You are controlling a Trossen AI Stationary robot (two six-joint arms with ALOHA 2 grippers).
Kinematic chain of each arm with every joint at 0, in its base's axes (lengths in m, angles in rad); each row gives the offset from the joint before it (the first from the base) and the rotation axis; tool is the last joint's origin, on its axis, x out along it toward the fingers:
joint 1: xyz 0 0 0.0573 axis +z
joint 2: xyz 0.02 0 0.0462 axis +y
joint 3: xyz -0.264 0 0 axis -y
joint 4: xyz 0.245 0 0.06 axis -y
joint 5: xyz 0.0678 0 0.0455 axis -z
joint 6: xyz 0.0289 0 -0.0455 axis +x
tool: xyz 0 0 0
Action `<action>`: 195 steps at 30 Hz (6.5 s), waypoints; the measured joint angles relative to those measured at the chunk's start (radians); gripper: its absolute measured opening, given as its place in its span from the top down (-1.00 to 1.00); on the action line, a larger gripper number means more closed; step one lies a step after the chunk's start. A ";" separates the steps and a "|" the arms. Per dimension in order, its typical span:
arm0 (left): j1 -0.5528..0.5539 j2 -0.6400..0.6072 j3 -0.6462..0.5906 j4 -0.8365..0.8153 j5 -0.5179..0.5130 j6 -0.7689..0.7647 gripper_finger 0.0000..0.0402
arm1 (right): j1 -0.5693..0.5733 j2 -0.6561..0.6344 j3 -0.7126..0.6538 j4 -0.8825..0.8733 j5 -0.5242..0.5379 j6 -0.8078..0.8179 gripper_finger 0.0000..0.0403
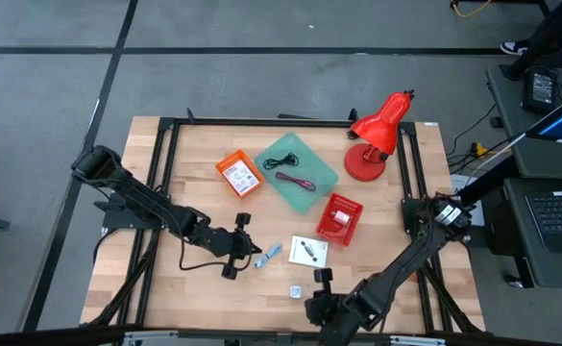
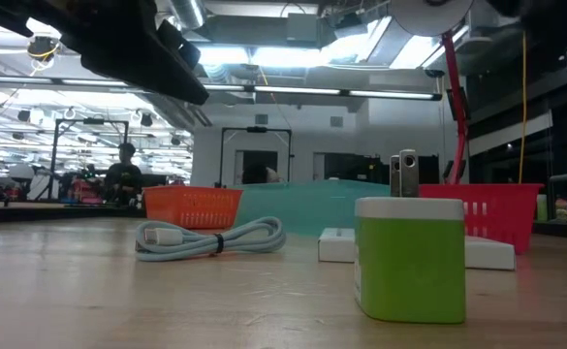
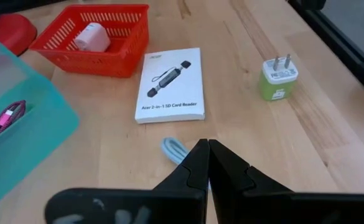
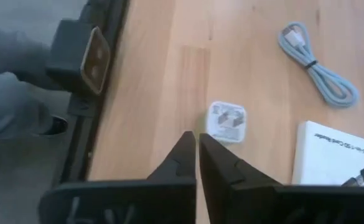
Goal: Pick and place items into bin
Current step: Put the green charger adapter into the red bin
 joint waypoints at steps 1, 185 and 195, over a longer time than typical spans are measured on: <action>0.000 0.000 0.000 0.000 0.000 0.000 0.98 | -0.002 -0.001 0.000 -0.003 0.002 0.003 0.94; 0.482 -0.061 0.000 0.097 0.357 0.446 0.98 | -0.334 -0.621 -0.784 0.092 0.069 0.266 0.38; 0.482 -0.061 0.000 0.097 0.356 0.445 0.98 | -0.334 -0.573 -0.784 0.089 0.069 0.269 0.22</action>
